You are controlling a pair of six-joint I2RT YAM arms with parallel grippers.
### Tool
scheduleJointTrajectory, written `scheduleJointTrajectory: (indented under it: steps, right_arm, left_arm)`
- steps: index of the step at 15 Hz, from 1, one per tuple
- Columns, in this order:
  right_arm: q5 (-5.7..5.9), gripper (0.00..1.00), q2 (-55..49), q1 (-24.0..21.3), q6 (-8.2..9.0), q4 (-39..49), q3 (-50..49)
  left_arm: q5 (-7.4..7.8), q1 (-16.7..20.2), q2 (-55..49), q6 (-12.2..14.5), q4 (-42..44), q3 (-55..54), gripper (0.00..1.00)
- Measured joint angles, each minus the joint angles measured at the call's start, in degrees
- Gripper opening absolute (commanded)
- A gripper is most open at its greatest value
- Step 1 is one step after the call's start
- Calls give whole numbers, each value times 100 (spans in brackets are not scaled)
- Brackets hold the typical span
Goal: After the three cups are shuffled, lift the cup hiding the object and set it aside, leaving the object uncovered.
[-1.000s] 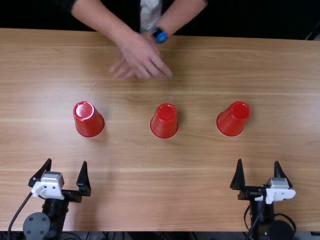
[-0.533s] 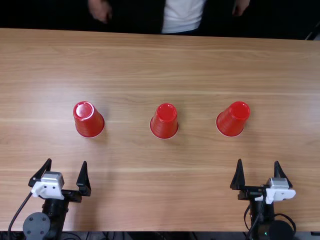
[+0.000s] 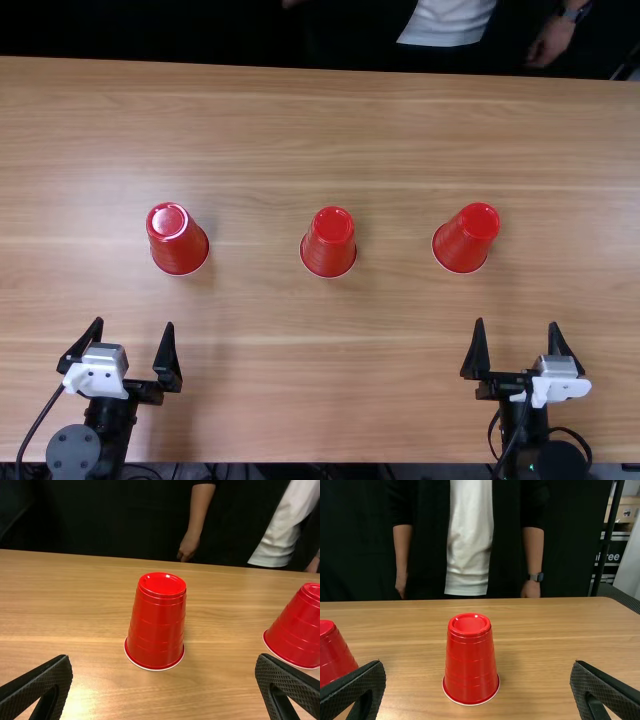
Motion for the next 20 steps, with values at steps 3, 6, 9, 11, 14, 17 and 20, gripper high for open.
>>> scheduleJointTrajectory:
  steps: [3,6,9,11,14,17,20]
  right_arm:
    - [2,100,0,0,-13,-195,363]
    - [2,100,205,0,-17,-271,1322]
    - [2,100,918,0,-144,-748,2074]
    - [4,100,1545,0,-280,-1309,2693]
    - [2,100,2566,0,-356,-2302,3781]
    - [2,100,3386,0,-382,-3248,4634]
    - [4,100,4026,0,-396,-4164,5477]
  left_arm:
    - [2,0,52,-2,-605,590,100]
    - [-4,0,887,0,-1049,1917,100]
    - [-9,2,1727,0,-1694,2975,100]
    - [-13,13,2323,0,-2487,3805,100]
    - [-22,11,3097,0,-3654,4905,100]
    - [-24,11,3989,2,-4634,6024,100]
    - [-26,13,4813,2,-5685,7075,100]
